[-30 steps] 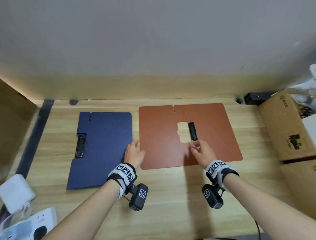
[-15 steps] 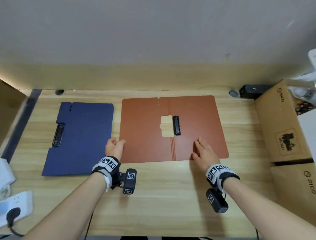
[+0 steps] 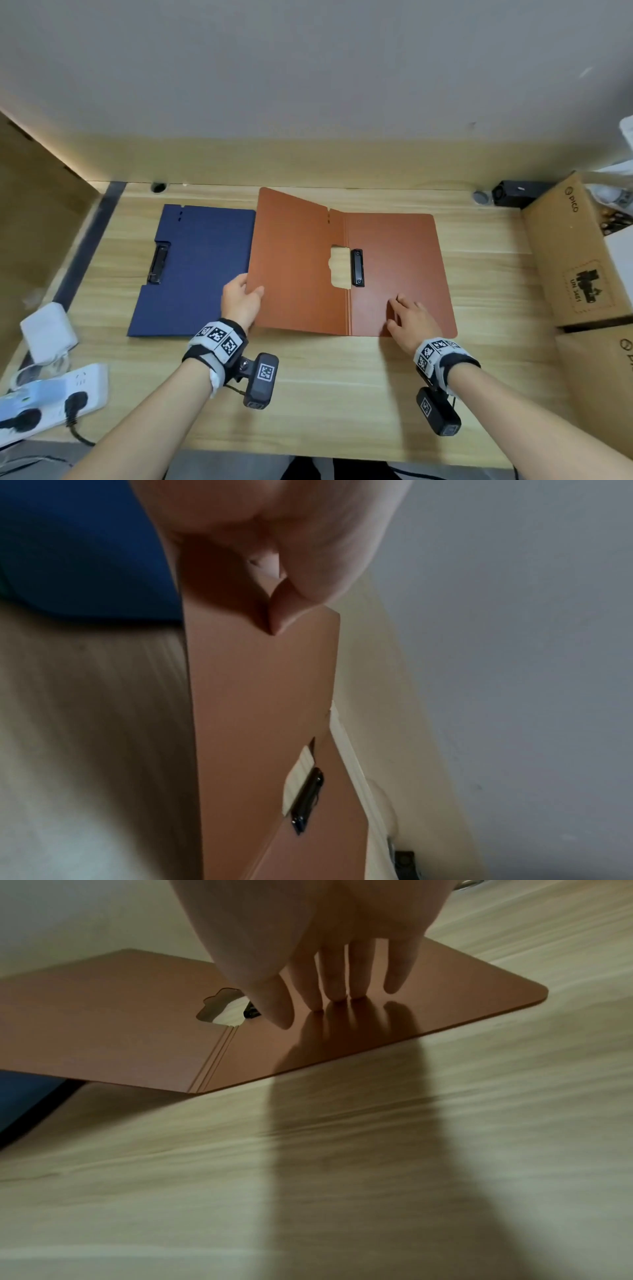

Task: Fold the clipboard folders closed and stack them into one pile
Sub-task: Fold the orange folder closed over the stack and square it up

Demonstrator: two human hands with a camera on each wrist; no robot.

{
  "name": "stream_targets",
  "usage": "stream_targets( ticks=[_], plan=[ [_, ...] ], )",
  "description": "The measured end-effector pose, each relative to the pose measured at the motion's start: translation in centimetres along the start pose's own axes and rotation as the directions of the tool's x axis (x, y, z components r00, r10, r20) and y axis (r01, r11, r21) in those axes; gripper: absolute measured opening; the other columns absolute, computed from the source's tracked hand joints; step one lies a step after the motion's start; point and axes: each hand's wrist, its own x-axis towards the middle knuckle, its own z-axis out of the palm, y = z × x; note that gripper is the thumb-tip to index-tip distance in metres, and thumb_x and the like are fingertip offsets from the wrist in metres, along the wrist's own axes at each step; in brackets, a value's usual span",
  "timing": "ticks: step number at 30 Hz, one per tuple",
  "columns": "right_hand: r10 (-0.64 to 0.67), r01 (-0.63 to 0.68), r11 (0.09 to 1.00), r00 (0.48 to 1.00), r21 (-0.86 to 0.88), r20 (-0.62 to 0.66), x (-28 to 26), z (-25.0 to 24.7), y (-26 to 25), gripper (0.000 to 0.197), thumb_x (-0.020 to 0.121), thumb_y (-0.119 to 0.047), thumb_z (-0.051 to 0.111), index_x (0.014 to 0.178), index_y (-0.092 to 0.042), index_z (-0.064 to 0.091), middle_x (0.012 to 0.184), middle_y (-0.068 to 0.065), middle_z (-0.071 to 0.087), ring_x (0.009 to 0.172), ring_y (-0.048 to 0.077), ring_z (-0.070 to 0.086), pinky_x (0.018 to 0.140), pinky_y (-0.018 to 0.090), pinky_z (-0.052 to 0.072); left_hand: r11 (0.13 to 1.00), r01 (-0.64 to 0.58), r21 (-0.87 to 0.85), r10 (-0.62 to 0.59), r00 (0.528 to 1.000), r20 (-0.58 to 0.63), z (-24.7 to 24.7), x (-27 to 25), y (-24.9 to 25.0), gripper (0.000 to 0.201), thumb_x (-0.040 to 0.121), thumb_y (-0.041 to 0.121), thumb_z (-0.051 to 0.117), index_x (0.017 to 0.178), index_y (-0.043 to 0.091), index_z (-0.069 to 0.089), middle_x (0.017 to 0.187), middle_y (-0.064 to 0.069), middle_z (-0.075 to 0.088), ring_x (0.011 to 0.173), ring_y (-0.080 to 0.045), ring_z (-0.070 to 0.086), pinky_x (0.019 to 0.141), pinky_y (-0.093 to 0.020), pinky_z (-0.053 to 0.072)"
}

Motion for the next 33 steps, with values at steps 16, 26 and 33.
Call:
stream_targets(
  ticks=[16,26,33],
  plan=[
    [-0.042,-0.004,0.928,0.993,0.373,0.115,-2.8,-0.9,-8.0,0.049,0.091,-0.034,0.054,0.136,-0.015,0.052,0.134,0.004,0.060,0.118,0.022,0.059,0.103,0.035,0.045,0.798,-0.425,0.427,0.397,0.904,0.158,-3.9,-10.5,7.4,0.026,0.089,0.044,0.046,0.108,0.033,0.060,0.091,0.016,0.065,0.091,-0.021,0.061,0.082,-0.036,0.051],
    [-0.019,0.069,0.756,0.996,0.651,-0.084,-3.3,-8.8,-3.3,0.030,0.097,-0.038,0.046,0.106,-0.016,0.064,0.087,0.000,0.073,0.081,0.018,0.068,0.086,0.040,0.052,0.715,-0.596,0.364,0.357,0.760,0.543,5.4,-11.9,9.2,0.033,0.088,0.047,0.039,0.104,0.035,0.066,0.104,0.015,0.069,0.098,-0.013,0.063,0.088,-0.036,0.052],
    [0.135,-0.082,0.751,0.990,0.655,-0.032,-1.7,-6.9,0.8,0.038,0.093,-0.035,0.056,0.127,-0.016,0.058,0.115,0.000,0.065,0.099,0.019,0.063,0.093,0.035,0.049,0.742,-0.466,0.483,0.183,0.833,0.522,8.8,-8.1,5.2,0.028,0.092,0.032,0.048,0.115,0.028,0.062,0.122,0.008,0.065,0.110,-0.013,0.059,0.098,-0.034,0.048]
  ],
)
